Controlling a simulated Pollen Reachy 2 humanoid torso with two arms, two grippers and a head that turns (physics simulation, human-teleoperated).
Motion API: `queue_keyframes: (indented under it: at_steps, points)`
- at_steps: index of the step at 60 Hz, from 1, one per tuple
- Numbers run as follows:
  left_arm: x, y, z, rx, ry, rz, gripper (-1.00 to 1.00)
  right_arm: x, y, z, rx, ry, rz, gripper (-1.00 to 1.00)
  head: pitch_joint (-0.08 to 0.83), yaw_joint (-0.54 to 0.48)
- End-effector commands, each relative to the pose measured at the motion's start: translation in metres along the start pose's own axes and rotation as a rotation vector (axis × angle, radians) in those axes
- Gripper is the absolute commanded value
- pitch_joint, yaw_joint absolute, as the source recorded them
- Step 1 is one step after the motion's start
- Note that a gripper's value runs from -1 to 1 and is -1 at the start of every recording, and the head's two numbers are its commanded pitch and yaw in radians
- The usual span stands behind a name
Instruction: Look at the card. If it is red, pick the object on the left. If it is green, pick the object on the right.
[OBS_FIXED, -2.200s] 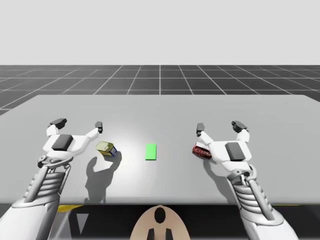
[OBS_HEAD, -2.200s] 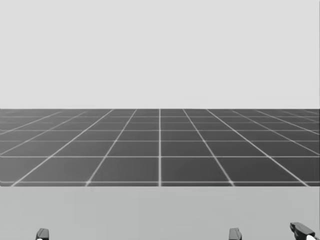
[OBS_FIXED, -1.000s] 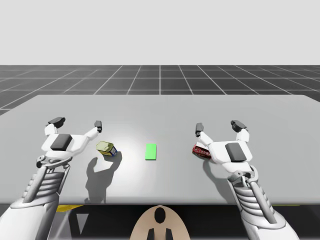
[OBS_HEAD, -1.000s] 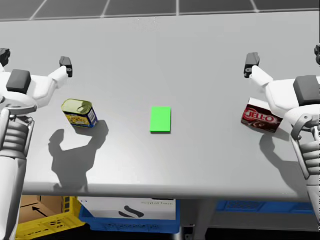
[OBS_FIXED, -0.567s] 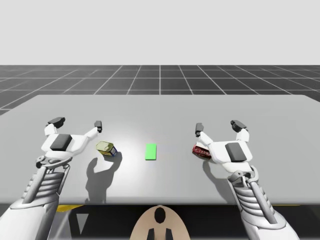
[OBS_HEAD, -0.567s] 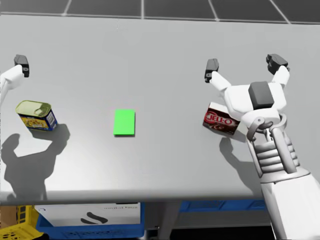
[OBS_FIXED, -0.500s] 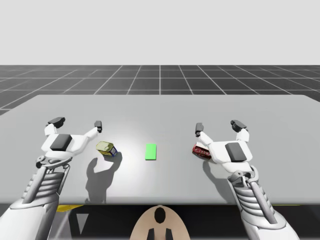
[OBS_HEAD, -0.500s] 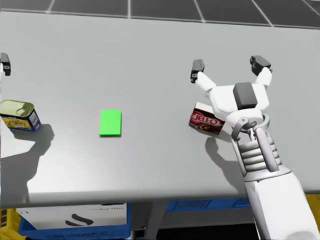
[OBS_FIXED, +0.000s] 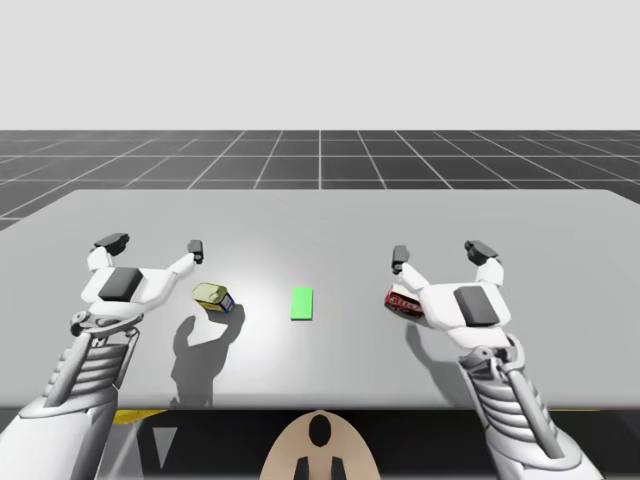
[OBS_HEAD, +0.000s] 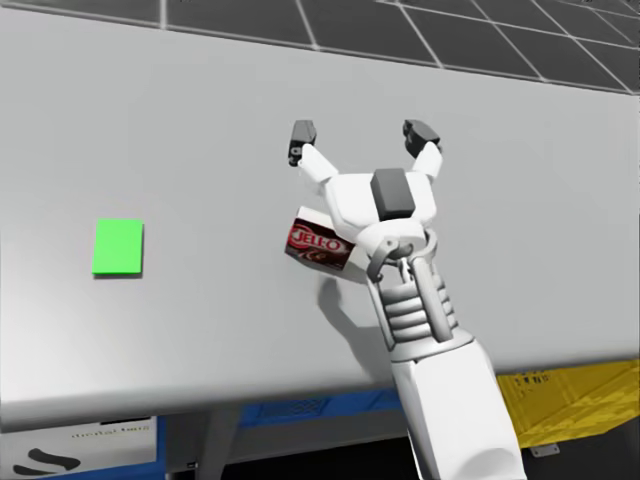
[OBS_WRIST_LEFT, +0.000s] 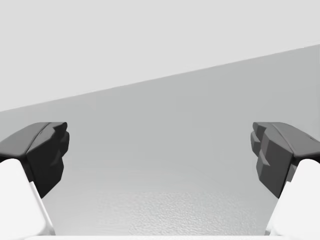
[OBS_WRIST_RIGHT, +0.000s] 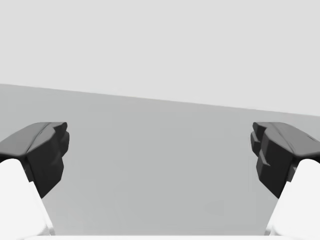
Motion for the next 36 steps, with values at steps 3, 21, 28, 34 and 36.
queue_keyframes:
  at_steps: [3,21,28,34,36]
  points:
    - [-0.001,0.000,0.000,0.004,0.000,0.008,-1.00,0.012,0.012,0.025,-0.066,0.041,-0.058,-1.00,0.689,-0.33]
    - [-0.003,-0.003,0.000,-0.008,0.003,0.015,-1.00,0.000,0.035,0.102,-0.071,0.123,-0.164,-1.00,0.677,-0.36]
    - [-0.003,-0.003,-0.001,-0.012,0.000,0.016,-1.00,-0.016,0.044,0.123,-0.058,0.151,-0.184,-1.00,0.676,-0.36]
    - [-0.003,-0.003,-0.001,-0.011,0.000,0.018,-1.00,-0.032,0.049,0.127,-0.075,0.168,-0.173,-1.00,0.668,-0.36]
    - [-0.003,-0.003,-0.001,-0.011,0.000,0.018,-1.00,-0.038,0.050,0.126,-0.087,0.176,-0.159,-1.00,0.665,-0.36]
